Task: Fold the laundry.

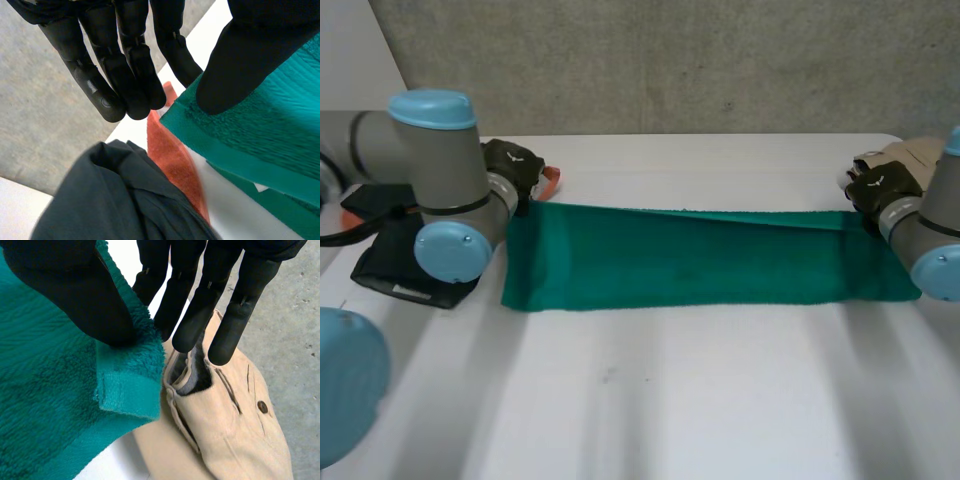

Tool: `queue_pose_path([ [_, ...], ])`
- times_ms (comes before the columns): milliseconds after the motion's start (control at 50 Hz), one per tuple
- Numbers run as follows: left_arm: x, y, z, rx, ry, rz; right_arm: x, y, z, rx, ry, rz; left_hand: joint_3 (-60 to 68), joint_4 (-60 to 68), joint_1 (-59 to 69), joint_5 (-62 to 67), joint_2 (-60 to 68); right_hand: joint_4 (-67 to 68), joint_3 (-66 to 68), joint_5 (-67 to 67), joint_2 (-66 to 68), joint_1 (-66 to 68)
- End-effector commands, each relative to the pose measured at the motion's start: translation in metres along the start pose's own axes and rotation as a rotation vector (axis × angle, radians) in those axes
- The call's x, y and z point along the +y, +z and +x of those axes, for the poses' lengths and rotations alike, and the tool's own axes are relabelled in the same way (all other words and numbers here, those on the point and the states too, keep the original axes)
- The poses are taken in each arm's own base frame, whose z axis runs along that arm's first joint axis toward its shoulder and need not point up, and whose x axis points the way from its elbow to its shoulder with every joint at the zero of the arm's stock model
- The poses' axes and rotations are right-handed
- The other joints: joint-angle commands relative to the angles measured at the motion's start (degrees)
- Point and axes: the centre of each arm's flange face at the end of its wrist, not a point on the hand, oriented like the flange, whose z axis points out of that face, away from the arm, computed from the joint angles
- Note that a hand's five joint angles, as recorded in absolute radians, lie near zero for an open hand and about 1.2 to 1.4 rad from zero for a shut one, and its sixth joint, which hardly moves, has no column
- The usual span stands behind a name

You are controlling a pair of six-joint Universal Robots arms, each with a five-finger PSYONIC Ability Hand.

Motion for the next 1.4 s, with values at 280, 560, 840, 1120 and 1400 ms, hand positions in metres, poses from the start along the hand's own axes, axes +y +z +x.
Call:
queue_pose_path([
  [280, -0.025, 0.009, 0.009, -0.005, -0.007, 0.163, -0.025, 0.005, 0.014, 0.11, 0.051, 0.038, -58.09, -58.7, -57.44, -56.57, -58.89, -58.69, -58.27, -58.46, -57.33, -55.45],
  [560, -0.014, 0.01, 0.031, 0.015, -0.009, 0.199, 0.002, 0.039, -0.015, 0.021, 0.068, 0.118, -58.09, -58.7, -57.44, -56.57, -58.89, -58.69, -58.27, -58.46, -57.33, -55.45],
  [840, -0.021, 0.002, 0.029, 0.008, -0.089, 0.196, 0.01, 0.104, -0.012, 0.389, 0.088, 0.386, -58.09, -58.7, -57.44, -56.57, -58.89, -58.69, -58.27, -58.46, -57.33, -55.45],
  [1120, -0.034, -0.015, 0.01, -0.01, -0.122, 0.212, 0.011, 0.055, 0.022, 0.246, 0.224, 0.236, -58.09, -58.7, -57.44, -56.57, -58.89, -58.69, -58.27, -58.46, -57.33, -55.45],
  [1400, -0.034, -0.019, 0.012, 0.004, -0.14, 0.217, 0.024, 0.065, 0.009, 0.162, 0.2, 0.26, -58.09, -58.7, -57.44, -56.57, -58.89, -58.69, -58.27, -58.46, -57.33, -55.45],
])
